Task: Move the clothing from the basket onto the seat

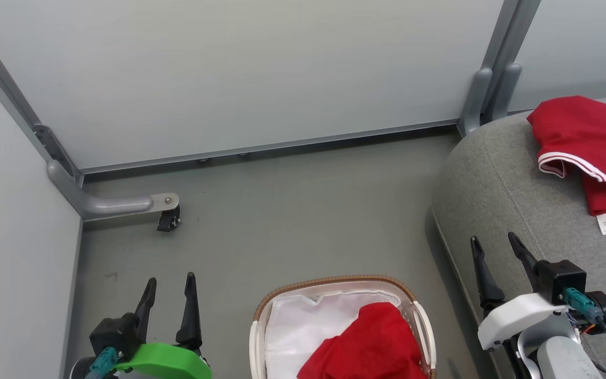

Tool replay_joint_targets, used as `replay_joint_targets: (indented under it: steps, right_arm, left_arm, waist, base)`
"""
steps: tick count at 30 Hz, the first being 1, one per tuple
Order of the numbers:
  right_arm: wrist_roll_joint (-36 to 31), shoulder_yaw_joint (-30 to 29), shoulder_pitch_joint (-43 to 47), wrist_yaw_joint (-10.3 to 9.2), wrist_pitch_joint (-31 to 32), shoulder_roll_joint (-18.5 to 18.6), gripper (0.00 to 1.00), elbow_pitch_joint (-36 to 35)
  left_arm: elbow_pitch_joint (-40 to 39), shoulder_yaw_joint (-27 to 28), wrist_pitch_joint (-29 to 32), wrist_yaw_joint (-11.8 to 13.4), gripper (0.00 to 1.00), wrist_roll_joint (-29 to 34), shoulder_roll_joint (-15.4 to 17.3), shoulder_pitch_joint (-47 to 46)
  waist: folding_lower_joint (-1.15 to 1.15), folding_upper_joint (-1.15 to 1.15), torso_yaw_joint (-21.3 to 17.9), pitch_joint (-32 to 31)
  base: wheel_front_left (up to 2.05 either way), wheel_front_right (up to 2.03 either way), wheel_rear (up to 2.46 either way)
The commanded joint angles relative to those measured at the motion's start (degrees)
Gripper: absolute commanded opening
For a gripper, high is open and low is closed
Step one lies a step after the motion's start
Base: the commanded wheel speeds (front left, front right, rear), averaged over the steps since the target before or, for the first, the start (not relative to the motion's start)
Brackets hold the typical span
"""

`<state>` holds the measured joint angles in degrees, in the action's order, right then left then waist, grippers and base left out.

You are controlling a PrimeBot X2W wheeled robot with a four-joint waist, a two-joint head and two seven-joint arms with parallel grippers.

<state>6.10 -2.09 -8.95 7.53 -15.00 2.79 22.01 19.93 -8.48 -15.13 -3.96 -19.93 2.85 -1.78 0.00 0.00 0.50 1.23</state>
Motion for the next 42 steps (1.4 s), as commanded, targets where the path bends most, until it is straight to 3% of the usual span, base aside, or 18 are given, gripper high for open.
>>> replay_joint_targets:
  steps: [1,15,26,42]
  right_arm:
    - [0.34,-0.04,0.35,-0.08,-0.28,0.20,1.00,-0.09]
    - [-0.71,-0.32,-1.47,-0.08,-0.28,0.21,1.00,-1.12]
    - [-0.91,-3.22,-6.81,-0.08,-0.28,0.20,1.00,-3.82]
    - [1.76,-3.46,-15.47,-0.08,-0.28,0.15,1.00,-12.64]
  left_arm:
    - [0.03,-0.03,-0.03,-0.12,1.00,0.68,0.08,0.11]
    - [0.81,-3.49,-0.03,-1.06,1.00,2.69,0.07,-3.09]
    - [8.25,-15.54,-0.01,-2.56,1.00,4.86,0.14,-15.26]
    - [30.53,-35.82,0.01,-3.51,1.00,3.72,0.21,-33.82]
  waist:
    - [0.00,0.00,-0.02,0.02]
    - [0.00,0.00,-1.10,2.63]
    - [0.00,0.00,-4.91,11.55]
    - [0.00,0.00,-14.42,32.20]
  base:
    - [0.00,0.00,0.00]
    - [0.00,0.00,0.00]
    - [0.00,0.00,0.00]
    - [0.00,0.00,0.00]
